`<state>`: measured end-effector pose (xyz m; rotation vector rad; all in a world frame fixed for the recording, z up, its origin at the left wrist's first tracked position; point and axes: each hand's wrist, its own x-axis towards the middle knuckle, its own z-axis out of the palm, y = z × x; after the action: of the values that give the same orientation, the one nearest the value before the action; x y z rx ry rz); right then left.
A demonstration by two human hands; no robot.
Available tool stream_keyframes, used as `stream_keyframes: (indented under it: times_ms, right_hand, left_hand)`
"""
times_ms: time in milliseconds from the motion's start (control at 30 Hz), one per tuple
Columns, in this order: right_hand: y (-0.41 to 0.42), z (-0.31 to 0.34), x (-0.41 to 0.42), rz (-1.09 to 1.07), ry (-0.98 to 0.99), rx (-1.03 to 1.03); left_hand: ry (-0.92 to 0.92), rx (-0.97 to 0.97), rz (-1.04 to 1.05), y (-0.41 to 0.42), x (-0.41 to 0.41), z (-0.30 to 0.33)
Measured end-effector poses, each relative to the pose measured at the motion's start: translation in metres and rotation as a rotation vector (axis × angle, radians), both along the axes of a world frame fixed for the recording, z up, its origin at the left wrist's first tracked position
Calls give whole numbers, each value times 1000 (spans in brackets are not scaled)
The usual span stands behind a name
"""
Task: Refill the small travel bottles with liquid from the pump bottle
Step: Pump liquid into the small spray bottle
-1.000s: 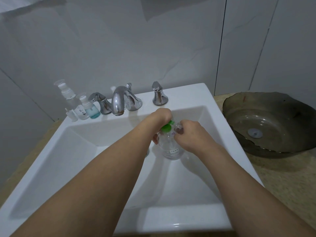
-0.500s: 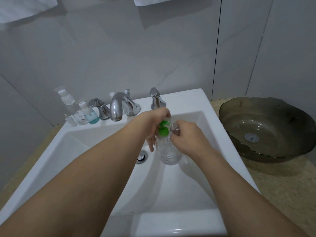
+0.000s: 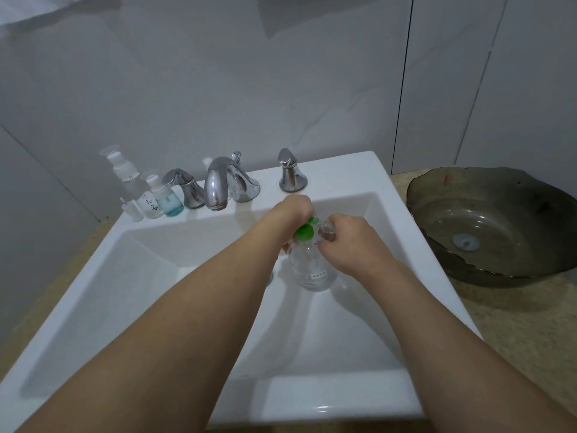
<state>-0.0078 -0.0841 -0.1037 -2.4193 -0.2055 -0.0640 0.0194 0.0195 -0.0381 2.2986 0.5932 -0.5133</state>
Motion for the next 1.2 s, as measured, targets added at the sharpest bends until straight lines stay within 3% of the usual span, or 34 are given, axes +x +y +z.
stream_keyframes:
  times_ms: [300, 767, 1200]
  right_hand:
    - [-1, -4, 1, -2, 43, -20]
    - [1, 3, -1, -18, -41, 61]
    - [-1, -7, 2, 21, 31, 30]
  left_hand:
    - [-87, 87, -45, 2, 0, -8]
    - [254, -204, 54, 16, 24, -3]
    - [104, -115, 91, 8, 11, -12]
